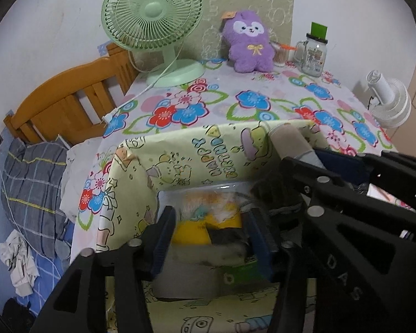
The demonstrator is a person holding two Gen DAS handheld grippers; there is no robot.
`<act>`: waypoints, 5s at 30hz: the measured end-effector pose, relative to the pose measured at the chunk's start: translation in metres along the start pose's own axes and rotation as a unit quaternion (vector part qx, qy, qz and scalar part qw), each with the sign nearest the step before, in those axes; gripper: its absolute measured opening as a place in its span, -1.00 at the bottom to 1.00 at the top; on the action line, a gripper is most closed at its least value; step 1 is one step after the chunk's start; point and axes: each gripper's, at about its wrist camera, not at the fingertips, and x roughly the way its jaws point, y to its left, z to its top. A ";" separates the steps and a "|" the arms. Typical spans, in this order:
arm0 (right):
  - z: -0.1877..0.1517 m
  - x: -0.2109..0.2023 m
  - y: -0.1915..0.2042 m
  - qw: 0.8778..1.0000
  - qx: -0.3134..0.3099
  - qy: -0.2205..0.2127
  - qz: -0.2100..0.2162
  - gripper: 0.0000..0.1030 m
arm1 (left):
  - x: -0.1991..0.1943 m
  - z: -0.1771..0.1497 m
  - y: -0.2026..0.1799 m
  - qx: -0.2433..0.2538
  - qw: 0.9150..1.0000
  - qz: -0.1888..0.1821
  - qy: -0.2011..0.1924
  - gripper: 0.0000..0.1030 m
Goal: Organize soft objects
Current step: 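Open both tools to drop the yellow pack and white roll into the fabric box, then withdraw both tools from the fabric box toward the remaining table items, then grasp the black wrapped bundle with the left tool while the right tool grasps the pink cat tissue pack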
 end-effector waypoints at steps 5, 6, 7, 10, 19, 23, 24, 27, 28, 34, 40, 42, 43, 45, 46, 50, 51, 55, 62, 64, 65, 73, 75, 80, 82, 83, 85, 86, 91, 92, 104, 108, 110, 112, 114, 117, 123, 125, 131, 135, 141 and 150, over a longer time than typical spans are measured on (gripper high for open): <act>0.002 0.005 0.001 1.000 -0.001 0.007 0.000 0.01 | 0.002 -0.003 0.001 0.003 1.000 0.007 0.001 0.53; 0.002 0.004 0.001 1.000 -0.001 0.004 -0.001 0.09 | 0.002 -0.003 0.001 0.003 1.000 0.007 -0.001 0.56; 0.001 0.002 0.001 1.000 -0.003 -0.002 0.000 0.15 | 0.001 -0.002 0.002 0.004 1.000 0.007 -0.002 0.58; 0.002 0.001 0.003 1.000 -0.009 -0.004 -0.001 0.23 | 0.000 -0.002 0.003 0.001 1.000 0.006 -0.004 0.63; -0.002 -0.010 0.004 1.000 -0.015 -0.013 -0.004 0.31 | -0.010 -0.002 0.001 -0.001 1.000 0.012 -0.018 0.78; -0.004 -0.020 0.002 0.999 -0.016 -0.025 -0.018 0.41 | -0.016 -0.004 -0.003 0.003 1.000 0.015 -0.024 0.82; -0.005 -0.022 0.001 0.999 -0.016 -0.028 -0.019 0.41 | -0.018 -0.004 -0.005 0.004 1.000 0.016 -0.026 0.83; -0.007 -0.030 -0.003 0.999 -0.013 -0.034 -0.022 0.43 | -0.024 -0.004 -0.008 0.007 0.999 0.018 -0.032 0.87; -0.008 -0.032 -0.004 0.999 -0.012 -0.036 -0.024 0.44 | -0.026 -0.004 -0.010 0.008 0.999 0.017 -0.034 0.87; -0.013 -0.047 -0.013 0.998 -0.005 -0.048 -0.034 0.55 | -0.036 -0.006 -0.023 0.016 0.999 0.015 -0.046 0.91; -0.019 -0.062 -0.022 0.997 0.002 -0.062 -0.043 0.68 | -0.048 -0.008 -0.036 0.027 0.998 0.015 -0.060 0.94; -0.021 -0.067 -0.025 0.997 0.005 -0.066 -0.043 0.68 | -0.052 -0.009 -0.041 0.029 0.997 0.016 -0.064 0.94; -0.022 -0.069 -0.027 0.997 0.005 -0.068 -0.043 0.69 | -0.054 -0.009 -0.043 0.031 0.997 0.015 -0.067 0.94; -0.024 -0.074 -0.030 0.996 0.007 -0.072 -0.045 0.70 | -0.058 -0.009 -0.047 0.033 0.997 0.014 -0.071 0.95; -0.025 -0.076 -0.031 0.996 0.008 -0.074 -0.046 0.71 | -0.060 -0.010 -0.048 0.033 0.997 0.014 -0.072 0.95; -0.028 -0.085 -0.037 0.995 0.013 -0.081 -0.048 0.73 | -0.067 -0.011 -0.057 0.038 0.996 0.013 -0.080 0.97; -0.030 -0.088 -0.039 0.995 0.014 -0.083 -0.049 0.73 | -0.068 -0.011 -0.059 0.039 0.996 0.013 -0.081 0.98; -0.033 -0.097 -0.046 0.994 0.017 -0.090 -0.054 0.74 | -0.075 -0.012 -0.068 0.044 0.995 0.013 -0.089 0.99; -0.042 -0.115 -0.063 0.992 0.025 -0.100 -0.067 0.79 | -0.086 -0.014 -0.088 0.052 0.994 0.006 -0.099 0.99; -0.045 -0.120 -0.067 0.992 0.027 -0.103 -0.071 0.79 | -0.088 -0.015 -0.093 0.055 0.993 0.004 -0.103 0.99; -0.047 -0.122 -0.070 0.991 0.028 -0.104 -0.073 0.79 | -0.090 -0.015 -0.097 0.057 0.993 0.001 -0.105 0.99; -0.060 -0.138 -0.090 0.989 0.039 -0.109 -0.088 0.81 | -0.098 -0.019 -0.121 0.068 0.991 -0.012 -0.111 0.99; -0.064 -0.141 -0.095 0.989 0.043 -0.110 -0.091 0.81 | -0.100 -0.019 -0.128 0.073 0.991 -0.016 -0.112 0.99; -0.072 -0.149 -0.108 0.987 0.047 -0.114 -0.099 0.81 | -0.104 -0.022 -0.144 0.083 0.990 -0.023 -0.116 0.99; -0.076 -0.152 -0.112 0.986 0.047 -0.117 -0.104 0.81 | -0.104 -0.023 -0.150 0.084 0.989 -0.025 -0.116 0.99; -0.079 -0.154 -0.114 0.986 0.047 -0.118 -0.107 0.81 | -0.105 -0.024 -0.153 0.085 0.989 -0.028 -0.117 0.99; -0.083 -0.156 -0.120 0.985 0.047 -0.121 -0.111 0.81 | -0.106 -0.026 -0.159 0.087 0.989 -0.033 -0.119 0.99; -0.084 -0.157 -0.123 0.985 0.048 -0.121 -0.112 0.81 | -0.106 -0.028 -0.162 0.088 0.988 -0.034 -0.120 0.99; -0.091 -0.158 -0.135 0.984 0.052 -0.122 -0.116 0.81 | -0.104 -0.029 -0.175 0.089 0.988 -0.048 -0.118 0.99; -0.092 -0.158 -0.136 0.984 0.053 -0.122 -0.117 0.81 | -0.103 -0.030 -0.178 0.091 0.988 -0.053 -0.117 0.99; -0.102 -0.139 -0.161 0.985 0.062 -0.111 -0.116 0.81 | -0.083 -0.031 -0.202 0.098 0.987 -0.065 -0.107 0.83; -0.103 -0.132 -0.169 0.985 0.063 -0.109 -0.114 0.81 | -0.075 -0.029 -0.208 0.103 0.987 -0.068 -0.104 0.82; -0.104 -0.127 -0.173 0.986 0.063 -0.106 -0.114 0.81 | -0.070 -0.028 -0.211 0.104 0.987 -0.067 -0.102 0.75; -0.103 -0.120 -0.176 0.987 0.062 -0.101 -0.112 0.81 | -0.064 -0.027 -0.213 0.104 0.987 -0.066 -0.098 0.63; -0.103 -0.114 -0.179 0.987 0.061 -0.096 -0.111 0.81 | -0.057 -0.026 -0.215 0.104 0.988 -0.068 -0.091 0.59; -0.103 -0.103 -0.183 0.989 0.063 -0.087 -0.106 0.81 | -0.047 -0.025 -0.216 0.101 0.989 -0.061 -0.083 0.50; -0.102 -0.083 -0.190 0.990 0.067 -0.073 -0.098 0.81 | -0.028 -0.023 -0.217 0.102 0.991 -0.057 -0.065 0.50; -0.101 -0.076 -0.191 0.991 0.067 -0.068 -0.097 0.81 | -0.022 -0.022 -0.217 0.101 0.991 -0.056 -0.060 0.50; -0.094 -0.054 -0.195 0.992 0.061 -0.055 -0.094 0.79 | 0.000 -0.018 -0.215 0.092 0.994 -0.048 -0.043 0.50; -0.090 -0.043 -0.198 0.993 0.060 -0.047 -0.090 0.78 | 0.013 -0.013 -0.211 0.083 0.995 -0.041 -0.034 0.48; -0.085 -0.025 -0.201 0.995 0.054 -0.034 -0.082 0.77 | 0.031 -0.008 -0.208 0.077 0.996 -0.033 -0.016 0.23; -0.079 -0.002 -0.203 0.996 0.048 -0.019 -0.073 0.75 | 0.050 -0.005 -0.204 0.070 0.997 -0.025 0.003 0.04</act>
